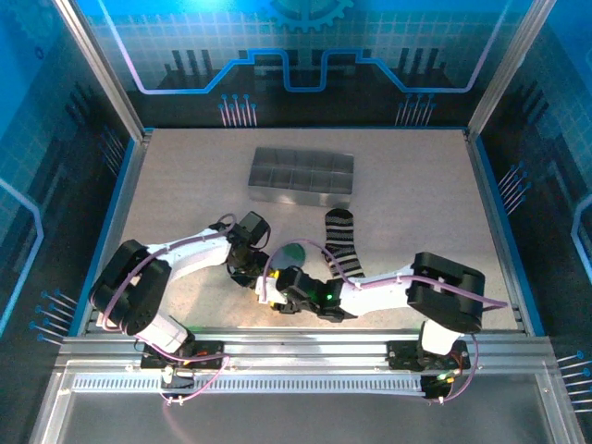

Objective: Roll the socks

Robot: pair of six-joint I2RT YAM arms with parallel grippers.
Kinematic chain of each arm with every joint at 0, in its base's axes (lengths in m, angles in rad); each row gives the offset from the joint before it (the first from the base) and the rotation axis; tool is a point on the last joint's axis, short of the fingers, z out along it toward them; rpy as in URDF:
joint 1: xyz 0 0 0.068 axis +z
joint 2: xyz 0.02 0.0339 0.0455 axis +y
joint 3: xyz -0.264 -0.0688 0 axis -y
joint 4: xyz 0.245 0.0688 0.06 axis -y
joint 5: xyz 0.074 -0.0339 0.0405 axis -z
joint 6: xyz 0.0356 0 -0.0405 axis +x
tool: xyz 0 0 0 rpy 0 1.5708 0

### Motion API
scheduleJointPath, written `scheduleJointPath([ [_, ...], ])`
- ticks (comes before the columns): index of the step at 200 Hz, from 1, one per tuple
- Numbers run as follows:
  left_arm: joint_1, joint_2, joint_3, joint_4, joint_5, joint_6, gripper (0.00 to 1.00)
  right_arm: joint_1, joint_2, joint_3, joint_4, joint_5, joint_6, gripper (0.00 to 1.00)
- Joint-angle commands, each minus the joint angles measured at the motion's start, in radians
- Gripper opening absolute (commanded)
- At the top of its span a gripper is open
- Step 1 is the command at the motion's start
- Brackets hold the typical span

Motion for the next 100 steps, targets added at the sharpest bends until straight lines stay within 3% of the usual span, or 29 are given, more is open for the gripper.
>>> scheduleJointPath([
  [1,-0.013,0.045,-0.028,-0.13,-0.025,0.008,0.2,0.01,0.055,0.051,-0.015,0.065,-0.017,0.51],
  [38,-0.012,0.013,-0.027,-0.136,-0.025,0.001,0.23,-0.009,0.092,0.077,-0.089,0.066,0.034,0.19],
  [62,-0.006,-0.047,-0.021,-0.146,-0.025,-0.008,0.38,-0.024,0.086,0.052,-0.13,0.006,0.081,0.0],
  [100,0.048,-0.202,-0.013,-0.161,-0.056,-0.023,0.68,-0.099,0.078,-0.016,-0.163,-0.246,0.188,0.0],
])
